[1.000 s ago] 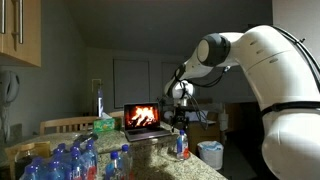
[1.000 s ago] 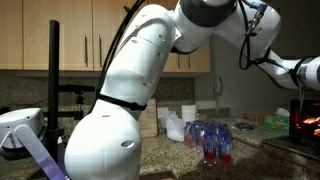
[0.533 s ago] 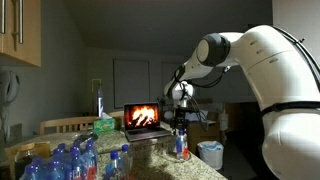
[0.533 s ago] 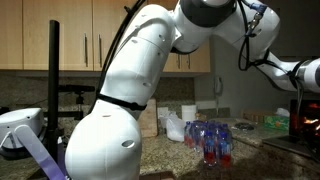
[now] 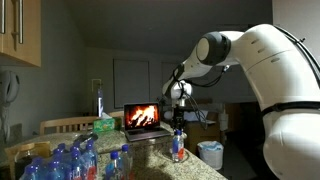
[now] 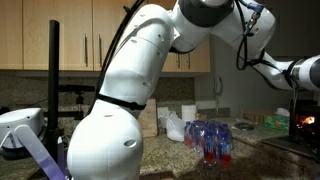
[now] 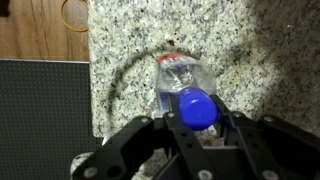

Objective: Pick up the three water bottles and move them to the left.

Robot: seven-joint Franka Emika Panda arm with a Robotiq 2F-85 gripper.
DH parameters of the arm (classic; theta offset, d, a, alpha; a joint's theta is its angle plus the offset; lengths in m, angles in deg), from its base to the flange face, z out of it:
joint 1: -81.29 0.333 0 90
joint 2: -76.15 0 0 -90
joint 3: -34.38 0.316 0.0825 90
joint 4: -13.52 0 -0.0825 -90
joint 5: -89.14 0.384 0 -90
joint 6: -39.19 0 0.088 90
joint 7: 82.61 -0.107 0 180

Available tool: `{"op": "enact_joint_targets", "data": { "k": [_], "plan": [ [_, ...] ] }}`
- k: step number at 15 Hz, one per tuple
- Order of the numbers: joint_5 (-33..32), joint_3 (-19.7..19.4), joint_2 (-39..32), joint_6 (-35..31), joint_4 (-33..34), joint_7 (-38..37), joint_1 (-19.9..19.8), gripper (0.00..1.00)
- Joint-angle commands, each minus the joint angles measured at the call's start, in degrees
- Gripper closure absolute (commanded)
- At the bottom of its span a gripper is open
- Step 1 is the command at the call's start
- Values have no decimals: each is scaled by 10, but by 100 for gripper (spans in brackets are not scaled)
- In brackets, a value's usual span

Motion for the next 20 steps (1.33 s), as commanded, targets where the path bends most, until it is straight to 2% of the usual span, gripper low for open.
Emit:
{"op": "enact_joint_targets", "data": {
  "k": [1,5,8,12,17,20],
  "plan": [
    [-22,8,24,8,-13,-21,14,88],
    [-66,21,35,-3,-2,-31,55,88],
    [-100,47,47,-11,8,-9,89,88],
    [-136,80,34,-3,51,-18,138,88],
    [-128,103,-4,19,104,-23,166,88],
    [-112,112,-15,19,105,-39,170,88]
  ]
}}
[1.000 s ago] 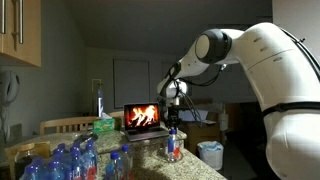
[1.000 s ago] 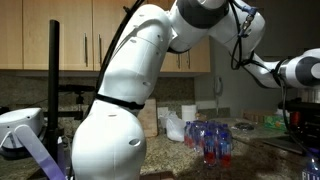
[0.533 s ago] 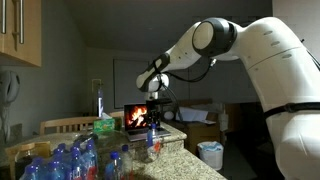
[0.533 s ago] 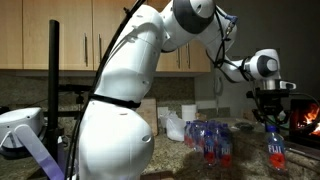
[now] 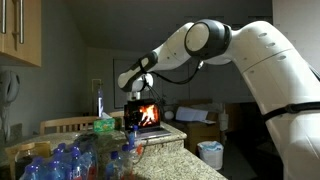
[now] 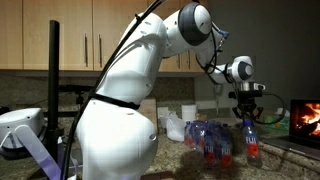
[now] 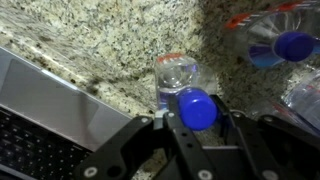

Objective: Pick up the three water bottles and move them to the left.

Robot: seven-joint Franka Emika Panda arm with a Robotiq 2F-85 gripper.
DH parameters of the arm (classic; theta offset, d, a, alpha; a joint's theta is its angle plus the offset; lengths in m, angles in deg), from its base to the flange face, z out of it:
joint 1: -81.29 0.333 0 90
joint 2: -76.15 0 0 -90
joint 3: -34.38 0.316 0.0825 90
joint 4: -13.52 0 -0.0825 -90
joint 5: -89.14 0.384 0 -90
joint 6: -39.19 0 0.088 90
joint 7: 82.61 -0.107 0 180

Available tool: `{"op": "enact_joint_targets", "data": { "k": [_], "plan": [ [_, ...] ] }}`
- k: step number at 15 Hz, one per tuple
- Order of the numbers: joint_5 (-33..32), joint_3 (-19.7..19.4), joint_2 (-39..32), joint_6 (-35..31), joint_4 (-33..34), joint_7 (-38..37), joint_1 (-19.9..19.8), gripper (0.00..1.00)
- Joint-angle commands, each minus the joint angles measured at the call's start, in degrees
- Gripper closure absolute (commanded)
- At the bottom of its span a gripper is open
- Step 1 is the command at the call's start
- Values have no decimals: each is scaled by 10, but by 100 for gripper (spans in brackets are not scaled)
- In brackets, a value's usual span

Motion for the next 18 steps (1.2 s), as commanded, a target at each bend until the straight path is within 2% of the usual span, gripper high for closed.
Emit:
{"op": "enact_joint_targets", "data": {
  "k": [1,8,18],
  "plan": [
    [9,11,-13,10,9,-33,2,88],
    [4,22,-8,1,-14,-63,17,88],
    [9,27,0,-1,-54,-48,15,88]
  ]
}}
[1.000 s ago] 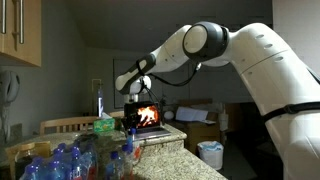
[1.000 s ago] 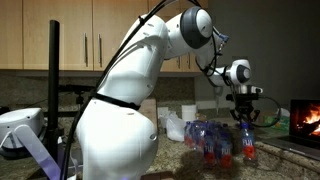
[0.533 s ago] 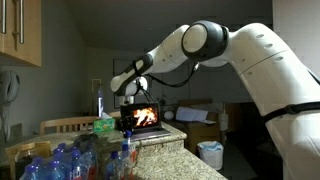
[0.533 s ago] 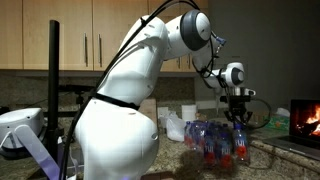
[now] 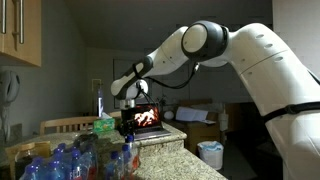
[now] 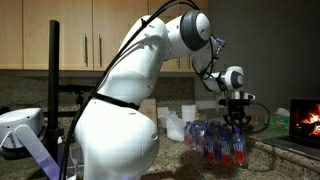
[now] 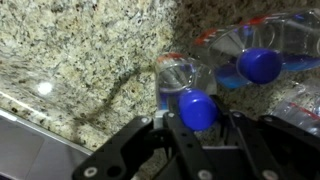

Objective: Pick up the three water bottles and move them to the left.

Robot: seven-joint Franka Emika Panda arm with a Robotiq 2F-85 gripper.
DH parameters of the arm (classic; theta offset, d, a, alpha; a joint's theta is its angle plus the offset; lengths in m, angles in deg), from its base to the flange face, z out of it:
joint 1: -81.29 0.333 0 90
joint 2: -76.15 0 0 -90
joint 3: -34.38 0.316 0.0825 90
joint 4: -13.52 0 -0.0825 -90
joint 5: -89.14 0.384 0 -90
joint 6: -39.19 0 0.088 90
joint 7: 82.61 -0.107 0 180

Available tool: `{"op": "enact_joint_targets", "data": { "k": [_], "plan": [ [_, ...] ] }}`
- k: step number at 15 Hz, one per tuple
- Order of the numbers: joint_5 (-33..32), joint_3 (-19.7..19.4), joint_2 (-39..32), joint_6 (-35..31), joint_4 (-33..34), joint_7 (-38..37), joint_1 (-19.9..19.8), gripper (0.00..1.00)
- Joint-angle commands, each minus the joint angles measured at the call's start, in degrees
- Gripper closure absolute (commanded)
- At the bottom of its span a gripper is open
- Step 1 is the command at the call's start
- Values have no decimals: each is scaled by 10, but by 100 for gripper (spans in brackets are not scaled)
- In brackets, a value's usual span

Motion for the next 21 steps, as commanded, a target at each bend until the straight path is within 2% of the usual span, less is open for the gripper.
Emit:
{"op": "enact_joint_targets", "data": {
  "k": [1,19,20,21],
  "plan": [
    [8,5,19,0,-29,1,-4,88],
    [-1,2,12,6,-23,16,-9,88],
    [0,2,11,8,-22,18,-9,40],
    [0,2,11,8,-22,18,-9,39]
  ]
}}
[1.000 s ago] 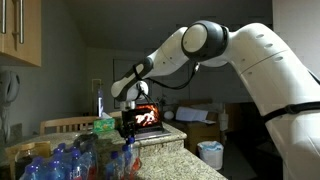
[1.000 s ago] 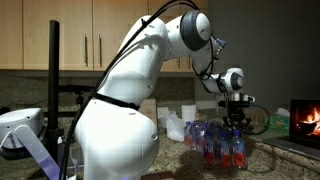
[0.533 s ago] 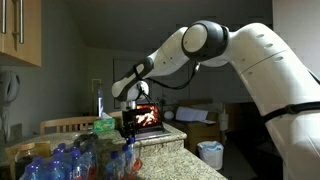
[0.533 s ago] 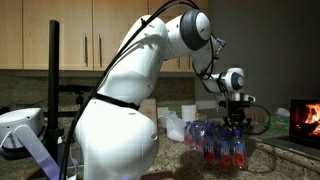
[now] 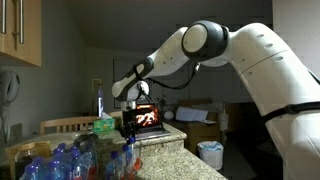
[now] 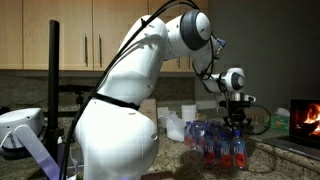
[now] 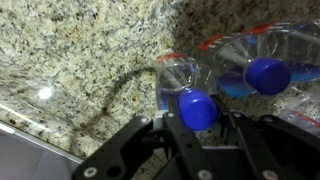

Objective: Pick up the three water bottles and move them to the left.

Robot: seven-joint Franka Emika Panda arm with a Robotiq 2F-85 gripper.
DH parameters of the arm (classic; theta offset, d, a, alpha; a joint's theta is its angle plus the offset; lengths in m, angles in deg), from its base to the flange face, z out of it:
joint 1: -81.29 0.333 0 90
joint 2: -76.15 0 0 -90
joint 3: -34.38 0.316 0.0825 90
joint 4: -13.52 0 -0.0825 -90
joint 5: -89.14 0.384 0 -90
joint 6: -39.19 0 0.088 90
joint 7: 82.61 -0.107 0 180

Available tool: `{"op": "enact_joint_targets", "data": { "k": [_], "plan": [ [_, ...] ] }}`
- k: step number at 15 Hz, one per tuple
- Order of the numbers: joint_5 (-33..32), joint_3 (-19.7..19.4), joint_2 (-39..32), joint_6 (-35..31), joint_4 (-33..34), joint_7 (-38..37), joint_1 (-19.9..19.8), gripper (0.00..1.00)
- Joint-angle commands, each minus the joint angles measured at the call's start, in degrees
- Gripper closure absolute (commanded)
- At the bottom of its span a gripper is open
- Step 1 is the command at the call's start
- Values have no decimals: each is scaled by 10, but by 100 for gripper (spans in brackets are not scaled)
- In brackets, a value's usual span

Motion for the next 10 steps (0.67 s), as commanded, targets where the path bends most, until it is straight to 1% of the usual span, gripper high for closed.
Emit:
{"op": "enact_joint_targets", "data": {
  "k": [1,6,8,10],
  "plan": [
    [0,3,9,8,-9,16,-6,33],
    [-1,2,12,5,-13,16,-6,2],
    [-1,2,14,3,-15,14,-6,0],
    [-4,2,24,-2,-23,12,-4,0]
  ]
}}
